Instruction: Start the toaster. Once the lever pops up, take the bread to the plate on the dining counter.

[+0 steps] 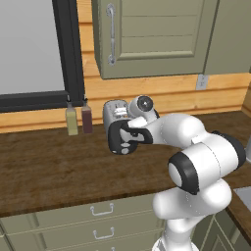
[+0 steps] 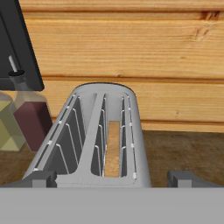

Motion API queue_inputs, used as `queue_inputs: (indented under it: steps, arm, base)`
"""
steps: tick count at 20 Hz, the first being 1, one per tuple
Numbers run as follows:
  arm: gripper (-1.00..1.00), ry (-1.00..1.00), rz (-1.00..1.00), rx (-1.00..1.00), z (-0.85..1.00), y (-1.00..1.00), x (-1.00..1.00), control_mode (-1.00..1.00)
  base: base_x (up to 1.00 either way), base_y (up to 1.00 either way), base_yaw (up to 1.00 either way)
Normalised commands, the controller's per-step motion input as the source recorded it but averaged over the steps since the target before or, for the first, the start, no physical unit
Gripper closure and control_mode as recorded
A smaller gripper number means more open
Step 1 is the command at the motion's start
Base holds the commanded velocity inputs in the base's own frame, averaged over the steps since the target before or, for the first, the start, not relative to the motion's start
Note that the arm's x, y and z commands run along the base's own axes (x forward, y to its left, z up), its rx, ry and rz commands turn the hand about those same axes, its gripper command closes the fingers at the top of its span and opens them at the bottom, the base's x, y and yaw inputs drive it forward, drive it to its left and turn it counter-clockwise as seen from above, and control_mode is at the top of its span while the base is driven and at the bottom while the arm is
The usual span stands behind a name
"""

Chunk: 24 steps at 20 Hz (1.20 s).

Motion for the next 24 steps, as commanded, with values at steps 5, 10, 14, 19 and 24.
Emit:
queue_inputs:
  steps: [5, 10, 14, 19, 24]
  arm:
    - [-1.0, 0.0, 0.0, 0.0, 0.0, 0.0, 0.0, -1.0]
    - [-1.0, 0.0, 0.0, 0.0, 0.0, 0.0, 0.0, -1.0]
    - [-1.0, 0.0, 0.0, 0.0, 0.0, 0.0, 0.0, -1.0]
    - [-1.0, 0.0, 0.0, 0.0, 0.0, 0.0, 0.0, -1.0]
    - [-1.0, 0.0, 0.0, 0.0, 0.0, 0.0, 0.0, -1.0]
  base:
    - [0.0, 0.0, 0.0]
    - [0.0, 0.0, 0.0]
    - [0.0, 0.0, 0.0]
    - [0.0, 0.0, 0.0]
    - [0.0, 0.0, 0.0]
